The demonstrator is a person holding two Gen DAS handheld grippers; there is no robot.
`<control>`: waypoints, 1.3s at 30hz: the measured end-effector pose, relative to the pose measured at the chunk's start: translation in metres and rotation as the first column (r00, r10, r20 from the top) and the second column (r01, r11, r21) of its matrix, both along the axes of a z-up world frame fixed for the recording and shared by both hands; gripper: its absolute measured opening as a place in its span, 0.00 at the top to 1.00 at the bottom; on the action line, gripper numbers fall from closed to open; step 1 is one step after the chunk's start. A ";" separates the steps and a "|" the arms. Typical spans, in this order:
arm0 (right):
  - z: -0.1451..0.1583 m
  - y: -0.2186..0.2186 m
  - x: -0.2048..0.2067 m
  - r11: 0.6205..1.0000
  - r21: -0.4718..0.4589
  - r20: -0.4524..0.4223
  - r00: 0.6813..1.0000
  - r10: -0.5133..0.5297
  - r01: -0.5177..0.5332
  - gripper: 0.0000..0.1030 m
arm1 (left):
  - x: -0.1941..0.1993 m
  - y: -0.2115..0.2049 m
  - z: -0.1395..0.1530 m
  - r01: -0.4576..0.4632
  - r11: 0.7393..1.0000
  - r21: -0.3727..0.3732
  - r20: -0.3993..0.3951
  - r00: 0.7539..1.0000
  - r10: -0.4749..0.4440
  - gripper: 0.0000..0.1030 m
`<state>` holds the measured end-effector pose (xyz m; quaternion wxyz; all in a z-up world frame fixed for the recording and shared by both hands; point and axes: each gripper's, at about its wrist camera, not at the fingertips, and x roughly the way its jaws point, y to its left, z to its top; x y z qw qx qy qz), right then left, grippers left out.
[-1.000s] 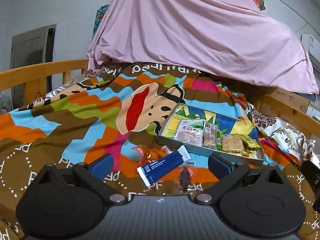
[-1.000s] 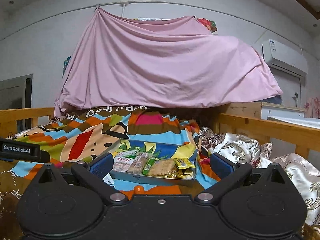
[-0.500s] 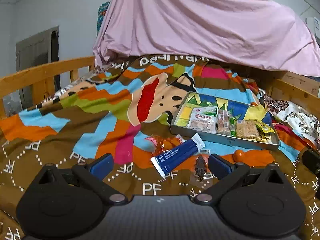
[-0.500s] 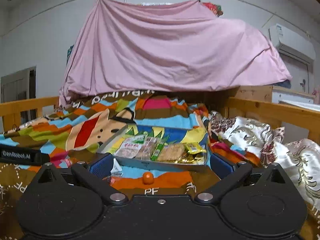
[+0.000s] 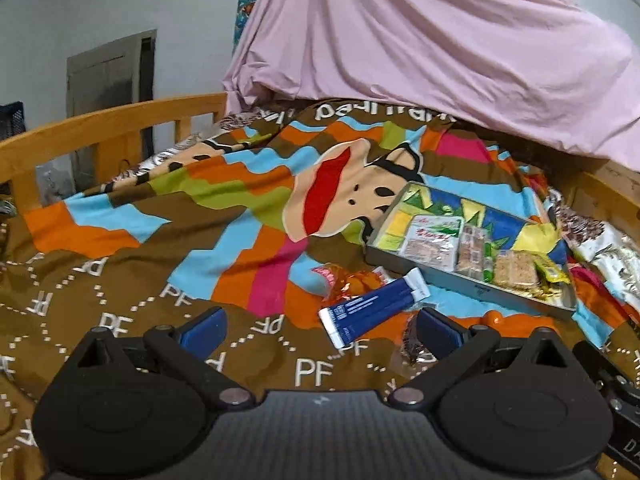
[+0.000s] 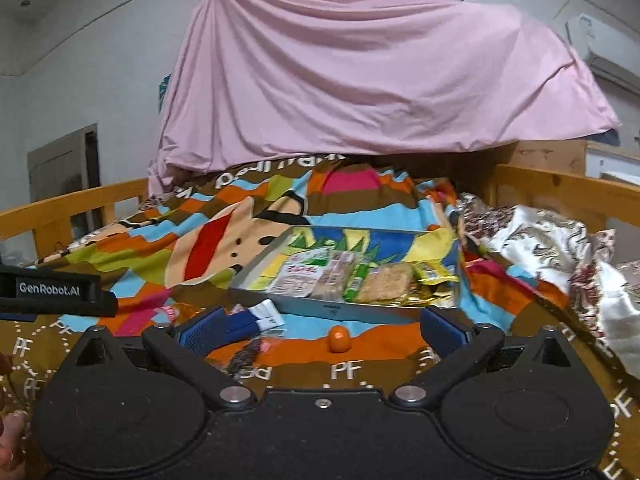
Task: Organize snacks
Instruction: 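Raise both grippers and move them back over the loose snacks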
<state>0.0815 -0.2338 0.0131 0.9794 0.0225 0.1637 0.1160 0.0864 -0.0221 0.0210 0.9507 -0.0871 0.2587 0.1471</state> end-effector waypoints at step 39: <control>-0.016 0.000 0.066 0.995 -0.091 -0.092 0.995 -0.050 0.041 0.01 | 0.064 -0.008 -0.033 0.063 0.996 0.067 -0.047 0.997 -0.060 0.00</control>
